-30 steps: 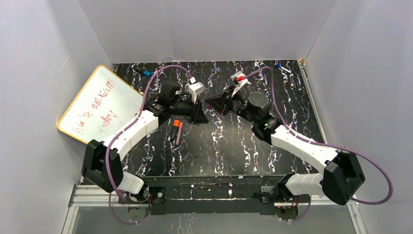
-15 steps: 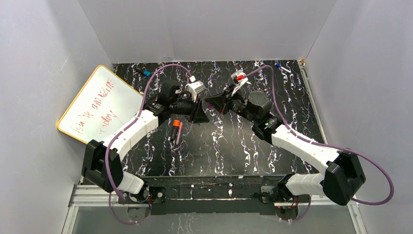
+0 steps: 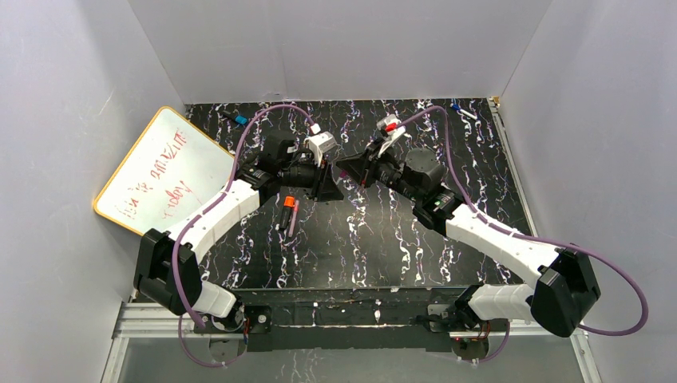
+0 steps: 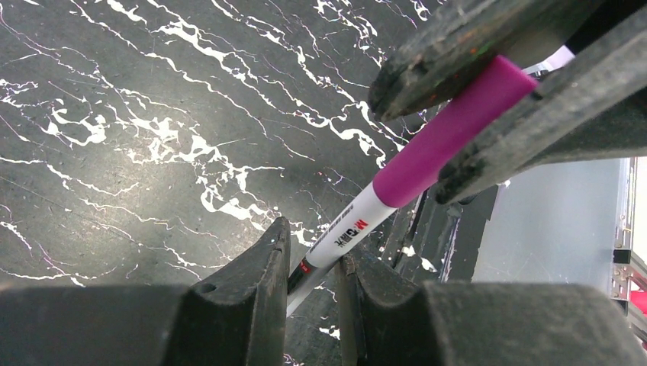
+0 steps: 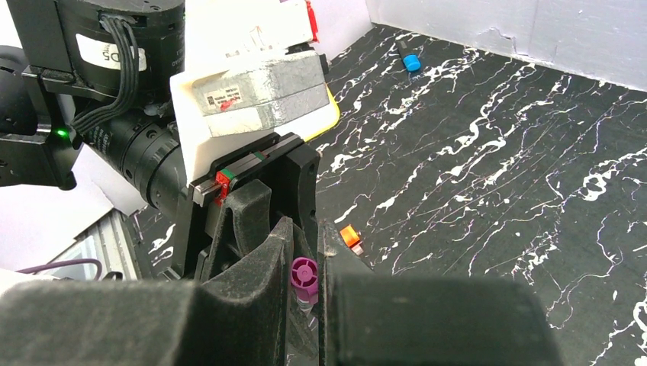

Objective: Insert the pens into the pen caps

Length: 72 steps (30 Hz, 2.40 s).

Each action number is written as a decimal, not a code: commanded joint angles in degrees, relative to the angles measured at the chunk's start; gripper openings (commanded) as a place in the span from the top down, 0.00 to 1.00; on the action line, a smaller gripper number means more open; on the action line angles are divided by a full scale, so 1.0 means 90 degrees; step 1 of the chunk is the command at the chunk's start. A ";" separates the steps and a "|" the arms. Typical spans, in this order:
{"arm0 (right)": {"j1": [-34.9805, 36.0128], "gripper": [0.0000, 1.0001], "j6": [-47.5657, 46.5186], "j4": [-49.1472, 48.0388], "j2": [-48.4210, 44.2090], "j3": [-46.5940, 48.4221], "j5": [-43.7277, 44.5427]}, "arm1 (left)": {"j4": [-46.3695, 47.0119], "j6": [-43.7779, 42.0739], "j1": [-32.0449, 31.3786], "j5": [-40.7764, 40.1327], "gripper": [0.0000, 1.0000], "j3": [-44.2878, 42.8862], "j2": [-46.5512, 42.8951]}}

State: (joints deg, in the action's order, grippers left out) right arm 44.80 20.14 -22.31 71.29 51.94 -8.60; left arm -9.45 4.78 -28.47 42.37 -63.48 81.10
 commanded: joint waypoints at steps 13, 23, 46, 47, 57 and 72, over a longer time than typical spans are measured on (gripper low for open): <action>0.1033 0.57 0.0392 0.2834 0.0645 0.0176 -0.1428 | 0.2556 0.0653 0.0312 -0.0933 1.00 0.0515 -0.0833; -0.0185 0.26 0.0229 0.2121 0.0776 0.1733 -0.0054 | 0.2656 0.0880 0.0063 -0.0726 1.00 0.1614 -0.0929; -0.1040 0.20 0.0223 0.3417 -0.1613 0.0688 0.0057 | 0.0237 0.2364 -0.1138 -0.6365 1.00 0.1602 0.0534; -0.1040 0.19 0.0216 0.3434 -0.1638 0.0679 0.0065 | 0.0176 0.2397 -0.1140 -0.6405 0.99 0.1559 0.0576; -0.1037 0.20 0.0233 0.3707 -0.1753 0.0679 -0.0027 | 0.0031 0.2683 -0.1151 -0.6500 0.76 0.1497 0.0918; -0.1178 0.01 0.0169 0.4906 -0.1406 0.1582 0.0517 | 0.0015 0.1115 -0.1119 -0.6390 0.07 0.0517 -0.0847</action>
State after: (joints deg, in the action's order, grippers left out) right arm 35.53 21.89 17.52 56.80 61.08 -6.33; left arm -10.57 23.42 -38.48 -14.35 -52.29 83.46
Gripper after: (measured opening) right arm 0.982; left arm 0.679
